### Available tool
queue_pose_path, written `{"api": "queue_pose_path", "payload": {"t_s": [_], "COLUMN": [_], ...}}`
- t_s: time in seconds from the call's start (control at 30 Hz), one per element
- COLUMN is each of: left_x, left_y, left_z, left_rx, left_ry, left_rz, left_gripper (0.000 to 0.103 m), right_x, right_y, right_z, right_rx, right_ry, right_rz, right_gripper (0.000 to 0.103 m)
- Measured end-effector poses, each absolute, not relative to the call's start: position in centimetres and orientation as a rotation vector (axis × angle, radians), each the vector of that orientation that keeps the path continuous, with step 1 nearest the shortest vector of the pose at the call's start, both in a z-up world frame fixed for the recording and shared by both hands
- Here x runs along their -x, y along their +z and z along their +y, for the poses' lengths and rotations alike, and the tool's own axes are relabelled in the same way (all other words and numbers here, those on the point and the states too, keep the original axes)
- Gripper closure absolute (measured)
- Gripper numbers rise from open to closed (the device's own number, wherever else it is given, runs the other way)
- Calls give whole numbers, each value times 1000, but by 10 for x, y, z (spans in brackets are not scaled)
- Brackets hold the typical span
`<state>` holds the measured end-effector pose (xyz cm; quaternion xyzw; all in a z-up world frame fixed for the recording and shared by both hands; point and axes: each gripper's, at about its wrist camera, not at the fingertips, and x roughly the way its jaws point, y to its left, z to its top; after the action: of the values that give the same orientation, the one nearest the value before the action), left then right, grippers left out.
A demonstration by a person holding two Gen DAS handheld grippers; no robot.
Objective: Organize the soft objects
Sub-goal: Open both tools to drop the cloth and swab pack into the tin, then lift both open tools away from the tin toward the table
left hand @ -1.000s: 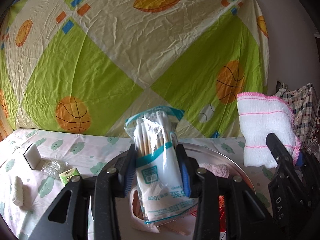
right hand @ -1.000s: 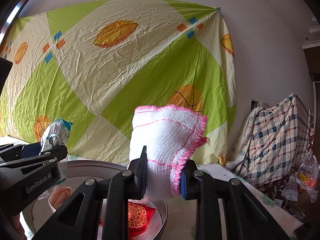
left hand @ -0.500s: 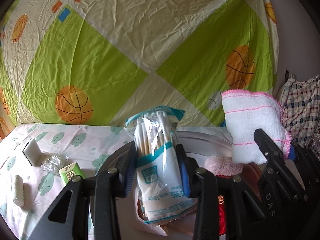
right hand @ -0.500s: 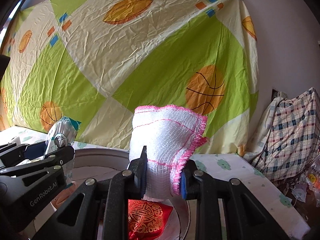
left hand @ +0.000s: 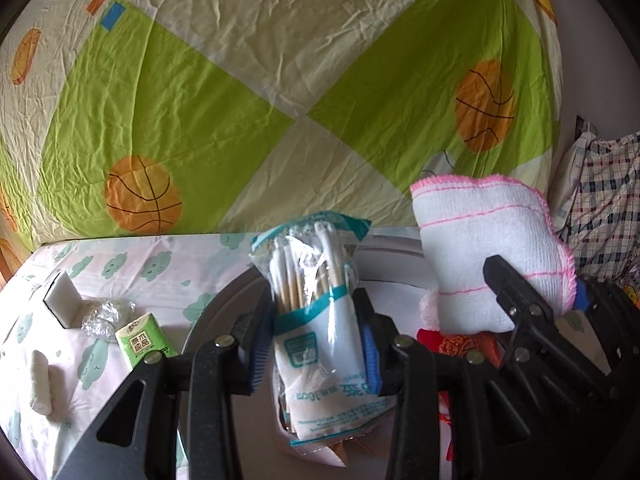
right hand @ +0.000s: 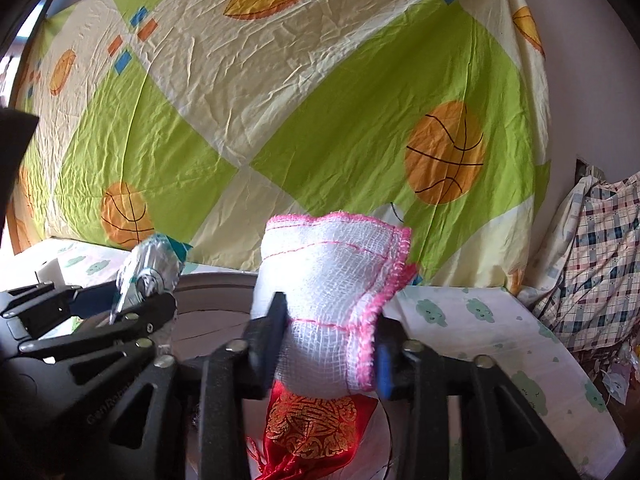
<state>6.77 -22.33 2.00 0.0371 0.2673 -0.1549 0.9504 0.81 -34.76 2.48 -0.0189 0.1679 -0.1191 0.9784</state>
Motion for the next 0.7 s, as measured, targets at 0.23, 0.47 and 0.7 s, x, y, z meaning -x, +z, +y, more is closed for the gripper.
{"api": "queue_pose_path", "payload": {"t_s": [0.23,0.47,0.7], "left_x": [-57,-43,-37], "left_y": [30,33,28], "left_z": [-202,-202,-198], "left_rx": [21,-21,-41], "left_ry": [-248,-255,-235], "left_rz": [447,362,345], "left_gripper": [0,0,0], "right_x": [25,49,54], "right_y": [40,44,40], "right_z": [-370,-379,-385], "right_rx": [-91,-162,-196], "right_ry": [-323,-420,-467], "right_rz": [187,78,85], "right_gripper": [17,9,8]}}
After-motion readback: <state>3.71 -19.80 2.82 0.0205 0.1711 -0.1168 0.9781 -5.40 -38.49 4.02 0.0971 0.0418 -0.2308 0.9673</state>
